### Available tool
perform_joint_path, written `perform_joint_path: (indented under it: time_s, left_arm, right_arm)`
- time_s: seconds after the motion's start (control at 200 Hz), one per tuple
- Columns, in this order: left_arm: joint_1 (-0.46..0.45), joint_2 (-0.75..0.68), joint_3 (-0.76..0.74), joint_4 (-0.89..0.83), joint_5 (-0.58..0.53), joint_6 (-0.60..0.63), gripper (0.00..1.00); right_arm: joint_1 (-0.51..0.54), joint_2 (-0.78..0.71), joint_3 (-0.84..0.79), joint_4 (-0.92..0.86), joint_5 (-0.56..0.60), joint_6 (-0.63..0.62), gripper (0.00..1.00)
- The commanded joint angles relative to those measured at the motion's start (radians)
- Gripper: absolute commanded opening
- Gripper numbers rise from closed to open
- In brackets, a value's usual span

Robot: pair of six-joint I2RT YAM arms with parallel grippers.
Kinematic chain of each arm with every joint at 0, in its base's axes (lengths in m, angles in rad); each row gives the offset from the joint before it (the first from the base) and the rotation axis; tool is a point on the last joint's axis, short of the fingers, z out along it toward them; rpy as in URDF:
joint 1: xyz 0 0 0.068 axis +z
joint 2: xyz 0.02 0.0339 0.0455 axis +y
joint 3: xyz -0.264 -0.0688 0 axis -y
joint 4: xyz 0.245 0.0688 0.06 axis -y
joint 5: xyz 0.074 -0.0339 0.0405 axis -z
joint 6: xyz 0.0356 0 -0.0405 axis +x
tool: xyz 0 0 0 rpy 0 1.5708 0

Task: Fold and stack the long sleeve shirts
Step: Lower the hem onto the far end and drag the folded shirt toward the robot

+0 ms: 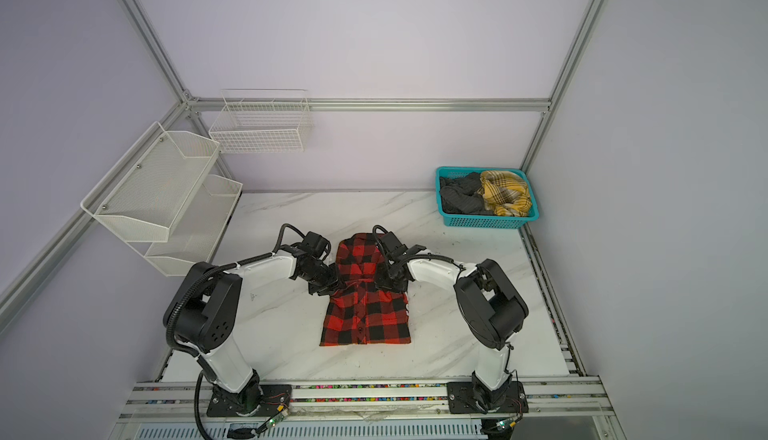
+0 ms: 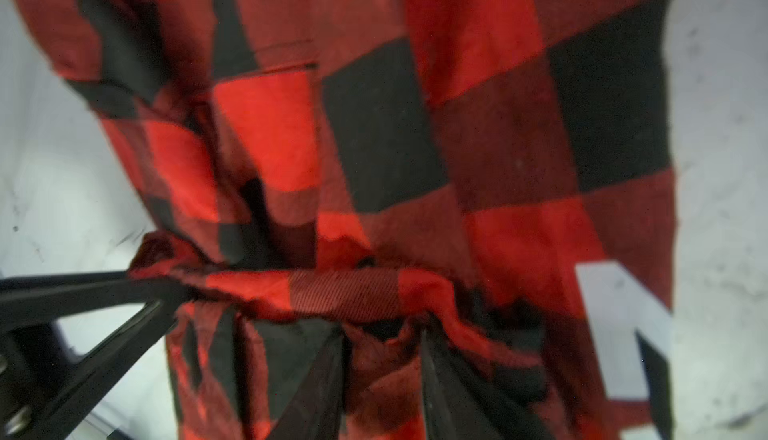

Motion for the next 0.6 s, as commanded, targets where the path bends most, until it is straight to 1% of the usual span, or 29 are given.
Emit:
perform_joint_path:
  time_s: [0.0, 0.085, 0.175, 0.235, 0.33, 0.44, 0.53, 0.595]
  left_arm:
    - [0.030, 0.053, 0.086, 0.009, -0.027, 0.032, 0.37]
    - [0.040, 0.040, 0.141, -0.043, -0.058, 0.042, 0.36]
    - [0.041, -0.051, 0.190, -0.090, -0.118, 0.051, 0.42]
    - [0.035, -0.101, 0.213, -0.128, -0.116, 0.051, 0.42]
    - [0.004, -0.164, 0.197, -0.163, -0.065, 0.030, 0.41]
    - [-0.033, -0.215, 0.121, -0.136, -0.003, -0.014, 0.40]
    - [-0.041, -0.215, 0.058, -0.039, 0.056, -0.055, 0.38]
    - [-0.039, -0.182, 0.055, 0.004, 0.082, -0.072, 0.36]
  right_arm:
    - [-0.036, 0.045, 0.014, -0.009, 0.015, -0.043, 0.34]
    - [-0.038, 0.055, 0.014, -0.021, -0.002, -0.056, 0.34]
    - [-0.038, 0.045, 0.031, -0.081, 0.028, -0.080, 0.34]
    - [-0.037, 0.014, 0.052, -0.118, 0.049, -0.085, 0.35]
    - [-0.037, -0.044, 0.097, -0.181, 0.080, -0.105, 0.42]
    - [-0.034, -0.094, 0.144, -0.265, 0.124, -0.135, 0.48]
    - [-0.026, -0.119, 0.129, -0.290, 0.120, -0.144, 0.48]
    - [-0.026, -0.141, 0.094, -0.294, 0.128, -0.144, 0.43]
